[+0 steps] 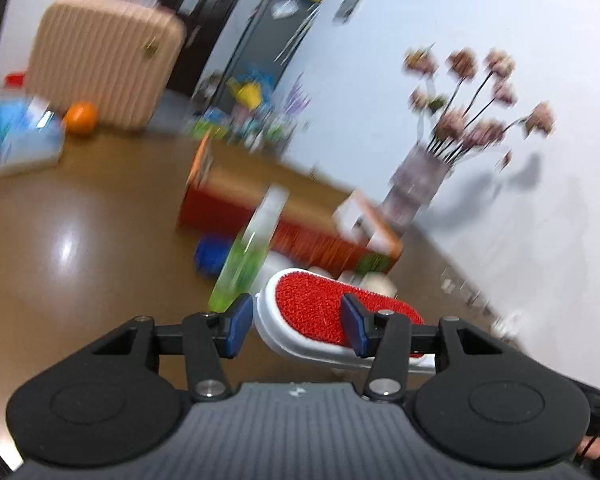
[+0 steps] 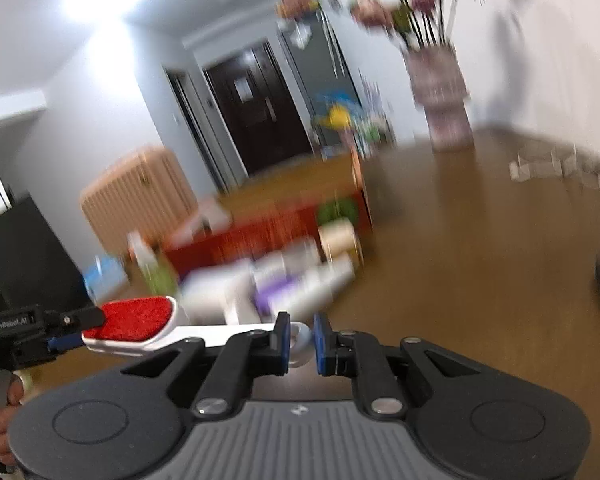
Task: Organize rigid objects
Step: 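Carry the red lint brush with the left gripper into the cardboard box and release, then withdraw the left gripper from the box back over the table, then grasp the green spray bottle with the left gripper while the right gripper grasps a white lid, then lower the green spray bottle into the box with the left gripper while the right drops the white lid in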
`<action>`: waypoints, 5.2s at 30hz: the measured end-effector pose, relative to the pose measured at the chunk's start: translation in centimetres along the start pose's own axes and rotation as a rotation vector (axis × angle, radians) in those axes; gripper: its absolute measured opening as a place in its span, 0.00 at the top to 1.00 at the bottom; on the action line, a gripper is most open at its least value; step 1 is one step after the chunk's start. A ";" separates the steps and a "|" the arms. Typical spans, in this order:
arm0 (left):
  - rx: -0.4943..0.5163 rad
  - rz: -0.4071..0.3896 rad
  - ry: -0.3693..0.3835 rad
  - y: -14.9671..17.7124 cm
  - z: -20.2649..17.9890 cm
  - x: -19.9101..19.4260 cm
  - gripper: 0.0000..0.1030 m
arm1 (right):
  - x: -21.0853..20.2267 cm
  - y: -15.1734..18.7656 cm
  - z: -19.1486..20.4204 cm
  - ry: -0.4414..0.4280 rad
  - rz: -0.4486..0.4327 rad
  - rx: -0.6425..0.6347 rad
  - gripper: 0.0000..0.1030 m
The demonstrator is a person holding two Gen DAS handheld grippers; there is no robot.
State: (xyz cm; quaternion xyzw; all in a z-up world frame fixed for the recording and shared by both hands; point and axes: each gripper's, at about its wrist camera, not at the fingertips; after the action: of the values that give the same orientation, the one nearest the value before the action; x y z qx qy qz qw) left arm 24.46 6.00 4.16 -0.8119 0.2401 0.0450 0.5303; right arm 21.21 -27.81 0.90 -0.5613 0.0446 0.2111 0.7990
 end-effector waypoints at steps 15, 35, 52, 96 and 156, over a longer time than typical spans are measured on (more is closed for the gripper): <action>-0.042 0.077 -0.028 -13.8 5.8 19.4 0.53 | 20.9 -15.0 -0.1 -0.041 -0.037 0.025 0.88; 0.059 0.161 -0.087 -10.9 6.3 19.1 0.46 | 25.6 -11.0 -0.5 0.020 0.084 -0.053 0.88; 0.370 -0.207 -0.134 -1.2 -4.4 -5.3 0.03 | 1.0 -5.2 5.9 -0.002 -0.183 -0.375 0.30; 0.301 -0.105 -0.223 0.8 -1.1 9.2 0.32 | 10.6 3.6 6.6 -0.098 0.080 -0.325 0.82; 0.289 0.045 -0.368 -16.3 3.4 35.7 0.79 | 41.2 -17.0 0.1 0.126 0.327 -0.273 0.62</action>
State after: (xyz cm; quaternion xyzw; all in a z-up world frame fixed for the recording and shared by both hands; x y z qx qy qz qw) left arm 63.64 2.02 4.70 -0.7000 0.1614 0.1692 0.6748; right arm 65.10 -20.64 3.18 -0.6617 0.1560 0.3062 0.6664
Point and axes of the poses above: each gripper's, at about its wrist camera, not at the fingertips, and x roughly the way its jaws point, z to its left, y to its underside, and after that the axes turned 6 degrees about -z, right-handed
